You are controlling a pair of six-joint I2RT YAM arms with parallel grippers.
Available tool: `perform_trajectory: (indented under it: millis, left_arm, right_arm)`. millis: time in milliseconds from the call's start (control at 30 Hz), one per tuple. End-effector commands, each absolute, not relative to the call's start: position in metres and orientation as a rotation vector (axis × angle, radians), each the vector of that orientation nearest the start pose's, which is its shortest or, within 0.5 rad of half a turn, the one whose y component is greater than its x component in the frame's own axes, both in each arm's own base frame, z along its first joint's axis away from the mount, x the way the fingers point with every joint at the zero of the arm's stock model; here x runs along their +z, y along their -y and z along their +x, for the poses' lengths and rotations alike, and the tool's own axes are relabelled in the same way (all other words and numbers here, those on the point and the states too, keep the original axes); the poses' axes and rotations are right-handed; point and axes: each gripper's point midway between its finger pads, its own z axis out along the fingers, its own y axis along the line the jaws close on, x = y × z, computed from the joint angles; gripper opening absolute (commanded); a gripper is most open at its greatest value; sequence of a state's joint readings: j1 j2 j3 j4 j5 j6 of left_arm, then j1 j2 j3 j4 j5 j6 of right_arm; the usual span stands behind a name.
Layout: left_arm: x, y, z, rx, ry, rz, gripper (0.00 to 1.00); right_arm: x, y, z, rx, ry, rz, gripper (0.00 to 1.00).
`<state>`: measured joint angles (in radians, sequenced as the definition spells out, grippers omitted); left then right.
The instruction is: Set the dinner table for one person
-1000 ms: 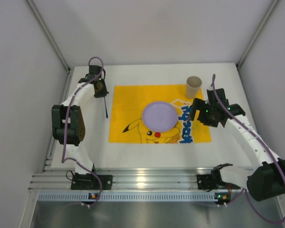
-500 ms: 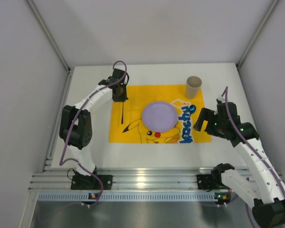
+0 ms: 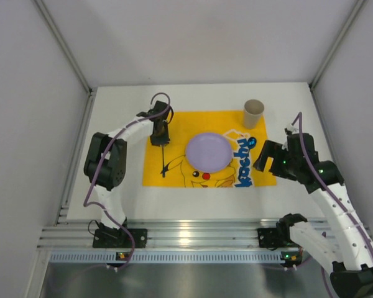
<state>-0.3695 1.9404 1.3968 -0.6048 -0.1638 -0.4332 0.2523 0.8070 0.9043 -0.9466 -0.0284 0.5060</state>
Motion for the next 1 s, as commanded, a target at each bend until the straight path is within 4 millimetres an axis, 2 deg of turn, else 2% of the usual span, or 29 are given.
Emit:
perform_trajectory:
  millis: [0, 67, 100, 167, 233, 267, 333, 367, 400, 433, 467, 533, 567, 600, 633, 667, 700, 733, 767, 800, 833, 867, 933, 967]
  left_arm:
    - [0.056, 0.146, 0.410, -0.044, -2.623, -0.165, 0.37]
    - [0.065, 0.146, 0.411, -0.044, -2.600, -0.158, 0.47]
    - [0.076, 0.145, 0.412, -0.049, -2.579, -0.161, 0.54]
    - [0.090, 0.144, 0.414, -0.043, -2.551, -0.168, 0.59]
    - [0.111, 0.143, 0.411, -0.046, -2.514, -0.171, 0.60]
    - [0.128, 0.143, 0.410, -0.055, -2.475, -0.176, 0.61]
    - [0.144, 0.145, 0.401, -0.058, -2.453, -0.163, 0.61]
    - [0.163, 0.144, 0.397, -0.060, -2.406, -0.163, 0.61]
    - [0.171, 0.145, 0.393, -0.059, -2.391, -0.160, 0.61]
    - [0.175, 0.148, 0.383, -0.049, -2.388, -0.143, 0.61]
    - [0.194, 0.145, 0.376, -0.053, -2.337, -0.163, 0.61]
    - [0.200, 0.150, 0.359, -0.076, -2.313, -0.157, 0.61]
    - [0.221, 0.149, 0.349, -0.116, -2.256, -0.164, 0.60]
    - [0.217, 0.151, 0.336, -0.119, -2.254, -0.145, 0.60]
    - [0.221, 0.153, 0.328, -0.141, -2.232, -0.154, 0.60]
    - [0.243, 0.150, 0.318, -0.192, -2.155, -0.172, 0.60]
    - [0.232, 0.148, 0.304, -0.167, -2.152, -0.158, 0.61]
    - [0.232, 0.146, 0.296, -0.176, -2.126, -0.180, 0.61]
    - [0.244, 0.135, 0.277, -0.228, -2.043, -0.220, 0.62]
    - [0.227, 0.130, 0.268, -0.225, -2.054, -0.227, 0.72]
    - [0.225, 0.128, 0.261, -0.254, -2.043, -0.237, 0.90]
    - [0.233, 0.122, 0.252, -0.302, -1.997, -0.263, 0.99]
    - [0.221, 0.113, 0.241, -0.311, -2.004, -0.295, 0.98]
    - [0.224, 0.109, 0.235, -0.326, -1.992, -0.300, 0.98]
  right_arm:
    - [0.200, -0.080, 0.206, 0.414, -2.374, 0.273, 1.00]
    - [0.208, -0.081, 0.207, 0.424, -2.345, 0.255, 1.00]
    - [0.213, -0.081, 0.209, 0.430, -2.325, 0.253, 1.00]
    - [0.226, -0.085, 0.212, 0.460, -2.278, 0.232, 1.00]
    - [0.244, -0.092, 0.214, 0.514, -2.234, 0.197, 1.00]
    - [0.256, -0.095, 0.217, 0.537, -2.205, 0.181, 1.00]
    - [0.275, -0.104, 0.221, 0.593, -2.155, 0.134, 1.00]
    - [0.289, -0.107, 0.222, 0.617, -2.114, 0.112, 1.00]
    - [0.297, -0.109, 0.223, 0.629, -2.088, 0.096, 1.00]
    - [0.308, -0.109, 0.225, 0.635, -2.042, 0.088, 1.00]
    - [0.316, -0.108, 0.226, 0.636, -2.012, 0.086, 1.00]
    - [0.329, -0.106, 0.225, 0.639, -1.947, 0.096, 1.00]
    - [0.327, -0.106, 0.224, 0.644, -1.943, 0.105, 1.00]
    - [0.325, -0.105, 0.223, 0.645, -1.939, 0.116, 1.00]
    - [0.326, -0.105, 0.218, 0.672, -1.912, 0.134, 1.00]
    - [0.309, -0.105, 0.217, 0.673, -1.944, 0.160, 1.00]
    - [0.300, -0.105, 0.214, 0.683, -1.954, 0.183, 1.00]
    - [0.296, -0.105, 0.205, 0.715, -1.944, 0.209, 1.00]
    - [0.267, -0.107, 0.197, 0.740, -1.997, 0.238, 1.00]
    - [0.260, -0.107, 0.193, 0.753, -2.003, 0.252, 1.00]
    - [0.258, -0.107, 0.184, 0.782, -1.988, 0.270, 1.00]
    - [0.248, -0.107, 0.181, 0.787, -2.002, 0.287, 1.00]
    - [0.246, -0.102, 0.173, 0.786, -1.976, 0.322, 1.00]
    - [0.243, -0.100, 0.171, 0.777, -1.975, 0.336, 1.00]
